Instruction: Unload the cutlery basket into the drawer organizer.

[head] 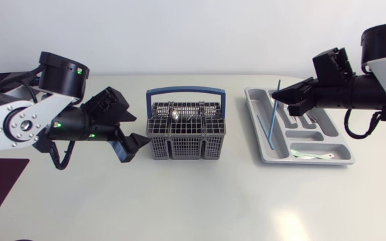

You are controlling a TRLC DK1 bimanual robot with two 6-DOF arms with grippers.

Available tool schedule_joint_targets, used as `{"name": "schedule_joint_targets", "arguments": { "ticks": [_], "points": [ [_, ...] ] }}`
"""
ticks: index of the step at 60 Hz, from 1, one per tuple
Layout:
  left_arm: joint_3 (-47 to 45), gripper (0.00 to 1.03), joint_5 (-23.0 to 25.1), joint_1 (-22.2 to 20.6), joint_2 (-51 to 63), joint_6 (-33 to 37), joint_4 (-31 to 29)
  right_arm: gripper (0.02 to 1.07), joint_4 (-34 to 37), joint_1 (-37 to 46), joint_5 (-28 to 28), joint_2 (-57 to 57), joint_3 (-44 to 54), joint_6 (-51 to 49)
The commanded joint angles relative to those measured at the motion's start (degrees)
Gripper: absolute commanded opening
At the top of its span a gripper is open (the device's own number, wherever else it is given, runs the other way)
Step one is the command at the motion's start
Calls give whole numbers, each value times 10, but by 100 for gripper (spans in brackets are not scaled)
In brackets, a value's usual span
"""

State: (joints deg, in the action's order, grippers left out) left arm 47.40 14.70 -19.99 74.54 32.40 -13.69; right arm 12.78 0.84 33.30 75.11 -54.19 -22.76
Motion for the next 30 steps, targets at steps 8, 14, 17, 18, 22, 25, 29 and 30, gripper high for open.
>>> {"name": "schedule_joint_targets", "arguments": {
  "ticks": [8, 14, 17, 18, 22, 25, 29, 30],
  "points": [
    [59, 98, 0, -22, 54, -49, -20, 7, 22, 57, 9, 144, -82, 28],
    [78, 98, 0, -26, 70, -64, -30, 7, 52, 71, 9, 208, -133, 32],
    [85, 98, 1, -28, 75, -69, -37, 7, 65, 75, 7, 233, -156, 33],
    [87, 98, 1, -28, 76, -71, -38, 7, 68, 76, 5, 241, -162, 34],
    [92, 98, 1, -30, 79, -76, -39, 7, 79, 78, 2, 271, -187, 43],
    [94, 98, 1, -31, 82, -79, -39, 7, 87, 78, -2, 290, -203, 45],
    [97, 98, 1, -35, 89, -85, -39, 7, 95, 77, -10, 317, -226, 55],
    [98, 98, 1, -35, 90, -87, -39, 7, 95, 76, -13, 324, -232, 60]
  ]
}}
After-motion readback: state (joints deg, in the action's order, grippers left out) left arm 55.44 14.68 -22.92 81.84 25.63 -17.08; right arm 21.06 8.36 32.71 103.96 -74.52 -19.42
